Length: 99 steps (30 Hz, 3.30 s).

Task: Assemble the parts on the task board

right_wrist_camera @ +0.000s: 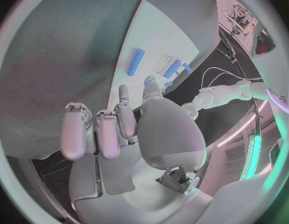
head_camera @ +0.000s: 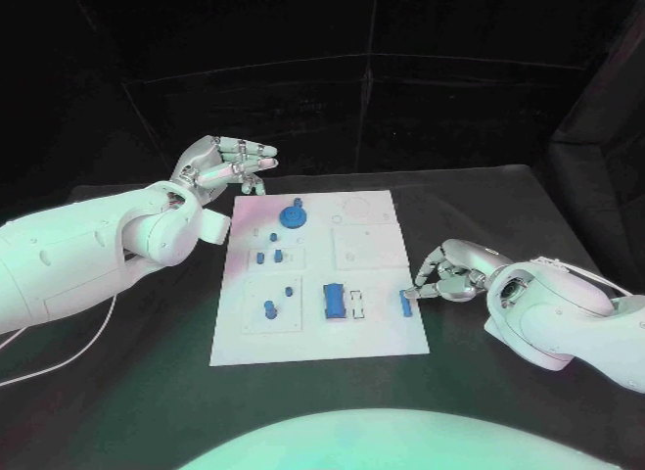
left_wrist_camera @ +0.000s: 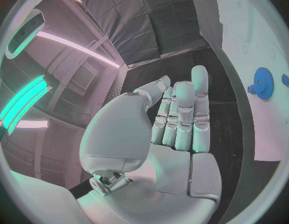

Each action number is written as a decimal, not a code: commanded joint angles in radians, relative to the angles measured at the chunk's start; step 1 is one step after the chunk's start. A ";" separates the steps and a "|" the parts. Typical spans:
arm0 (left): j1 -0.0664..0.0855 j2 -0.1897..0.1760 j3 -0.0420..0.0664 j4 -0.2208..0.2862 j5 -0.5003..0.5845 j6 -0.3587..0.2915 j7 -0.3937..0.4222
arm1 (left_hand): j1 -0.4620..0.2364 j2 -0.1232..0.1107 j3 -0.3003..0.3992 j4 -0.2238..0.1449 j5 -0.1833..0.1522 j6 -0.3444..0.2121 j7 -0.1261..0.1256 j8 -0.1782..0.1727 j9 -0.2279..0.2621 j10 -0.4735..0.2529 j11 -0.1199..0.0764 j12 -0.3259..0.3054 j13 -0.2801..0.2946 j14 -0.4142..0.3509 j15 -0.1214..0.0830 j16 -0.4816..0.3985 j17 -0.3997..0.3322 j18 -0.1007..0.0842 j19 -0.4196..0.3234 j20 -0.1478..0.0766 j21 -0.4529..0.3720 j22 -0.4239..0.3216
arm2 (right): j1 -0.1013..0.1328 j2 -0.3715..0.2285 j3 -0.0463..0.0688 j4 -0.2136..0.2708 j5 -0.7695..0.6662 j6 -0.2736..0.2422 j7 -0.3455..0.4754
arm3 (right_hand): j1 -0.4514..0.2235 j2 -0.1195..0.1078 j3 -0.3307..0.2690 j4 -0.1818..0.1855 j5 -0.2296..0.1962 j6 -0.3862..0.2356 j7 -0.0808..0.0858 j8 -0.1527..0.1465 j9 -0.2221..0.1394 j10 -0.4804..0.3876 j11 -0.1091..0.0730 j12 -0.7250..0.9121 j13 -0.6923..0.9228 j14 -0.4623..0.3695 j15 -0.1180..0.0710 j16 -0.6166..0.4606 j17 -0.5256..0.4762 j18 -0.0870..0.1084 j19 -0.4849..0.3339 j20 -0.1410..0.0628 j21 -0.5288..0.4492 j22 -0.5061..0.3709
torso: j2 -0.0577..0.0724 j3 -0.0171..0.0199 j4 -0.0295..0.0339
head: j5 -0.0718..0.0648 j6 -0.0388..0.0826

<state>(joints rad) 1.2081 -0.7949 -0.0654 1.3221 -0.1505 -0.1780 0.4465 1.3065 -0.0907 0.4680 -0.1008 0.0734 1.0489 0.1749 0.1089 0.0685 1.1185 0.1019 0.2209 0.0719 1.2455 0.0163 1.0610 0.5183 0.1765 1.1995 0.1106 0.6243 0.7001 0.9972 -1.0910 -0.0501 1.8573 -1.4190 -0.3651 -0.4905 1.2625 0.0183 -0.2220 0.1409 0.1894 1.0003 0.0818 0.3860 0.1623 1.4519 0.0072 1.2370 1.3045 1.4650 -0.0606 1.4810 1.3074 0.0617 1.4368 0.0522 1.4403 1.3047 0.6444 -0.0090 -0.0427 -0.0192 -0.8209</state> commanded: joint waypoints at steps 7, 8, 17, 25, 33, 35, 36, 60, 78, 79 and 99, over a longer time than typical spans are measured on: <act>0.001 0.001 0.000 0.000 0.004 0.009 0.004 | -0.001 0.007 -0.007 0.000 0.000 -0.002 0.003 0.007 -0.001 -0.004 0.000 0.004 -0.001 -0.008 -0.002 -0.006 -0.001 0.007 -0.006 0.002 -0.002 -0.001 | -0.017 0.052 -0.001 -0.023 -0.063 0.066 -0.054 | -0.013 0.001 -0.009 0.002 0.004 0.010 0.000 -0.004 0.003 0.000 -0.004 0.000 0.002 0.065 -0.002 -0.001 0.045 -0.004 -0.002 -0.002 0.002 -0.001 | 0.001 -0.0005 -0.0001 | 0.004 -0.002; 0.001 0.001 -0.001 0.000 0.004 0.009 0.004 | -0.001 0.007 -0.007 0.000 0.000 -0.002 0.003 0.007 -0.001 -0.004 0.000 0.004 -0.001 -0.008 -0.002 -0.006 -0.001 0.007 -0.006 0.002 -0.002 -0.001 | -0.020 0.056 -0.001 -0.025 -0.063 0.067 -0.055 | -0.012 0.002 -0.009 0.002 0.005 0.011 0.000 -0.004 0.003 0.000 -0.005 0.000 0.002 0.065 -0.002 -0.001 0.045 -0.004 -0.002 -0.002 0.002 -0.001 | 0.001 -0.0004 0.0000 | 0.004 -0.002; 0.000 0.000 -0.001 -0.002 0.004 0.010 0.004 | -0.001 0.007 -0.007 0.000 0.000 -0.002 0.003 0.007 -0.001 -0.004 0.000 0.004 -0.001 -0.008 -0.002 -0.006 -0.001 0.007 -0.006 0.002 -0.002 -0.001 | -0.037 0.076 -0.001 -0.034 -0.069 0.100 -0.067 | 0.016 0.009 -0.009 -0.007 0.017 0.027 -0.006 -0.002 0.013 0.001 -0.010 0.001 0.005 0.065 -0.007 -0.001 0.048 -0.004 -0.001 -0.006 0.002 0.000 | 0.001 -0.0012 0.0001 | 0.006 -0.006; 0.000 0.000 -0.002 -0.003 0.004 0.011 0.003 | -0.001 0.007 -0.007 0.000 0.000 -0.002 0.003 0.007 -0.001 -0.004 0.000 0.004 -0.001 -0.008 -0.002 -0.006 -0.001 0.007 -0.006 0.002 -0.002 -0.001 | -0.042 0.091 -0.001 -0.039 -0.123 0.138 -0.092 | 0.093 0.029 0.011 -0.051 0.010 0.032 -0.010 -0.007 0.024 0.000 -0.015 -0.003 0.004 0.065 -0.012 -0.002 0.048 -0.004 -0.001 -0.011 0.002 0.001 | 0.000 -0.0012 0.0012 | 0.005 -0.005; 0.000 -0.001 -0.002 -0.002 0.004 0.011 0.003 | -0.001 0.007 -0.007 0.000 0.000 -0.002 0.003 0.007 -0.001 -0.004 0.000 0.004 -0.001 -0.008 -0.002 -0.006 -0.001 0.007 -0.006 0.002 -0.002 -0.001 | -0.049 0.109 -0.001 -0.039 -0.202 0.167 -0.119 | 0.179 0.055 0.066 -0.111 -0.054 0.037 -0.011 -0.021 0.031 -0.004 -0.017 -0.011 0.003 0.065 -0.014 -0.003 0.048 -0.006 0.002 -0.015 0.003 0.007 | 0.000 -0.0018 0.0014 | 0.004 -0.005; 0.000 -0.002 -0.002 -0.002 0.004 0.011 0.003 | -0.001 0.007 -0.007 0.000 0.000 -0.002 0.003 0.007 -0.001 -0.004 0.000 0.004 -0.001 -0.008 -0.002 -0.006 -0.001 0.007 -0.006 0.002 -0.002 -0.001 | -0.051 0.112 -0.001 -0.038 -0.217 0.165 -0.129 | 0.183 0.059 0.074 -0.115 -0.050 0.038 -0.011 -0.024 0.032 -0.004 -0.017 -0.011 0.003 0.065 -0.014 -0.003 0.049 -0.006 0.002 -0.015 0.003 0.007 | 0.000 -0.0022 0.0005 | 0.004 -0.006; 0.000 -0.002 -0.002 -0.002 0.004 0.011 0.003 | -0.001 0.007 -0.007 0.000 0.000 -0.002 0.003 0.007 -0.001 -0.004 0.000 0.004 -0.001 -0.008 -0.002 -0.006 -0.001 0.007 -0.006 0.002 -0.002 -0.001 | -0.051 0.112 -0.001 -0.038 -0.220 0.164 -0.131 | 0.182 0.060 0.076 -0.116 -0.047 0.038 -0.011 -0.025 0.032 -0.004 -0.017 -0.011 0.003 0.065 -0.014 -0.003 0.049 -0.006 0.002 -0.015 0.003 0.007 | 0.000 -0.0022 0.0005 | 0.004 -0.006; 0.000 -0.003 -0.003 0.000 0.004 0.013 0.002 | -0.002 0.008 -0.009 0.001 0.000 -0.002 0.003 0.007 -0.001 -0.005 0.000 0.005 -0.001 -0.010 -0.002 -0.008 -0.004 0.007 -0.007 0.003 -0.004 -0.002 | -0.051 0.095 0.001 0.037 0.000 -0.077 -0.065 | 0.084 0.036 0.176 -0.058 0.183 0.061 -0.013 -0.096 0.035 0.019 -0.020 0.027 0.041 0.072 -0.017 0.011 0.081 -0.012 0.022 -0.018 0.020 0.041 | 0.000 -0.0022 0.0020 | 0.011 -0.005; 0.000 -0.005 -0.003 0.004 0.004 0.018 0.004 | -0.002 0.007 -0.010 0.000 0.000 -0.003 0.002 0.007 -0.001 -0.006 0.000 0.005 -0.001 -0.010 -0.002 -0.008 -0.005 0.007 -0.007 0.003 -0.005 -0.003 | -0.051 0.157 0.001 0.004 0.171 -0.064 -0.037 | 0.014 0.002 0.195 -0.007 0.220 0.071 -0.009 -0.119 0.038 0.022 -0.015 0.030 0.048 0.073 -0.013 0.013 0.085 -0.013 0.022 -0.015 0.020 0.043 | 0.000 -0.0029 0.0010 | 0.014 -0.006; 0.000 -0.005 -0.003 0.004 0.004 0.018 0.004 | -0.002 0.007 -0.010 0.000 0.000 -0.003 0.002 0.007 -0.001 -0.006 0.000 0.005 -0.001 -0.010 -0.002 -0.008 -0.005 0.007 -0.007 0.003 -0.005 -0.003 | -0.051 0.162 0.001 0.001 0.176 -0.061 -0.036 | 0.003 -0.002 0.193 0.001 0.247 0.073 -0.009 -0.121 0.039 0.023 -0.015 0.029 0.049 0.073 -0.013 0.013 0.085 -0.013 0.022 -0.015 0.020 0.043 | 0.000 -0.0029 0.0010 | 0.014 -0.006; 0.000 -0.004 -0.003 0.005 0.004 0.020 0.003 | -0.005 0.007 -0.012 0.002 0.000 -0.003 0.003 0.007 -0.001 -0.007 0.001 0.006 -0.001 -0.011 -0.001 -0.008 -0.005 0.006 -0.008 0.003 -0.006 -0.004 | -0.051 0.221 0.001 -0.034 0.168 -0.059 -0.055 | -0.044 -0.013 0.175 0.046 0.196 0.086 -0.009 -0.131 0.050 0.024 -0.014 0.022 0.047 0.073 -0.012 0.012 0.085 -0.012 0.022 -0.013 0.020 0.043 | 0.000 -0.0010 -0.0003 | 0.016 -0.007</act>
<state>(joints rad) 1.2066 -0.7995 -0.0687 1.3248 -0.1505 -0.1691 0.4455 1.3065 -0.0907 0.4622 -0.1007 0.0734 1.0489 0.1749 0.1128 0.0685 1.1185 0.1019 0.2208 0.0719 1.2418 0.0126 1.0566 0.5142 0.1765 1.1962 0.1140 0.6243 0.6978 0.9449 -0.8729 -0.0490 1.8208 -1.2487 -0.4301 -0.5438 1.2273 0.0041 -0.0472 0.1819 0.3898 1.0785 0.0714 0.2593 0.2122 1.4652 -0.0127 1.2661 1.3087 1.4667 -0.0702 1.4891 1.3074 0.0619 1.4530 0.0359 1.4558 1.3075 0.6449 -0.0104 -0.0415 -0.0036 -0.8271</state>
